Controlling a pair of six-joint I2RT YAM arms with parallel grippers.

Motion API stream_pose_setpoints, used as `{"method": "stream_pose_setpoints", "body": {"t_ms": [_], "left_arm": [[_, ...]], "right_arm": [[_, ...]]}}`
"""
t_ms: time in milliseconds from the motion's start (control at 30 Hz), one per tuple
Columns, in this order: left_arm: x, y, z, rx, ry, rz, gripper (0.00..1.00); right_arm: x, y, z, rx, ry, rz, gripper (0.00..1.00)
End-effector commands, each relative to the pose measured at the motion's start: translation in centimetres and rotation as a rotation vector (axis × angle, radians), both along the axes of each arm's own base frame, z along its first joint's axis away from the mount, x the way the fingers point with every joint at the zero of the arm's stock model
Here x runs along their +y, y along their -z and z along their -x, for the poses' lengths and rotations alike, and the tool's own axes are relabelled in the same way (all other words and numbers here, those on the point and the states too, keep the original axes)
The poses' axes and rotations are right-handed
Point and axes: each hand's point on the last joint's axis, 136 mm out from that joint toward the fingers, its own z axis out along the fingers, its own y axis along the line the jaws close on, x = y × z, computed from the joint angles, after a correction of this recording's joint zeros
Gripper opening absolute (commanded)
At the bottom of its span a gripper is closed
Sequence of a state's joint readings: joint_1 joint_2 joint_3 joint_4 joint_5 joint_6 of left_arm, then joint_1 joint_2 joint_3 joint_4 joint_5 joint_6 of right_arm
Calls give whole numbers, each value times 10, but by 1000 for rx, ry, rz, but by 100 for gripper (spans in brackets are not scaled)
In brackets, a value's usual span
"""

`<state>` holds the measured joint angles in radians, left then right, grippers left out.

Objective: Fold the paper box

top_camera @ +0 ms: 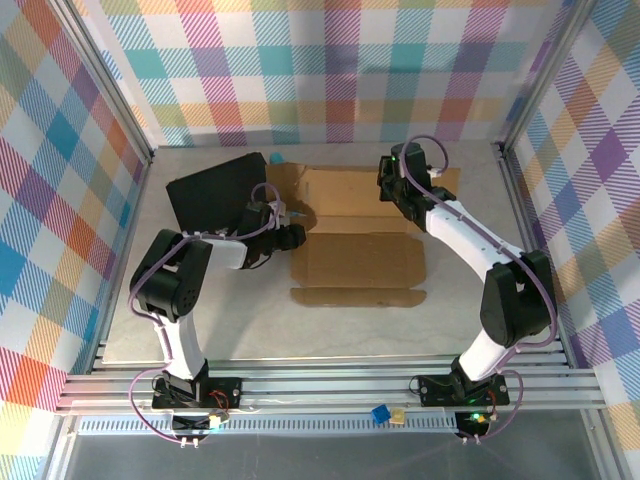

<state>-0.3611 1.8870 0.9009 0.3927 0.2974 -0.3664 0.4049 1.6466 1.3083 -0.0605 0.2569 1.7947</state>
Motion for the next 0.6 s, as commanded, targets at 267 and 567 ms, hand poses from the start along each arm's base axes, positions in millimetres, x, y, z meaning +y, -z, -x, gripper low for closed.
{"method": "stream_pose_setpoints", "body": {"t_ms": [267, 567], "left_arm": [[-15, -43, -13, -147, -51, -51, 36], [-22, -40, -7, -169, -49, -281, 19]], "right_arm": [[-1, 2, -11, 15, 14, -16, 0], [-2, 4, -14, 24, 20, -17, 0]]}}
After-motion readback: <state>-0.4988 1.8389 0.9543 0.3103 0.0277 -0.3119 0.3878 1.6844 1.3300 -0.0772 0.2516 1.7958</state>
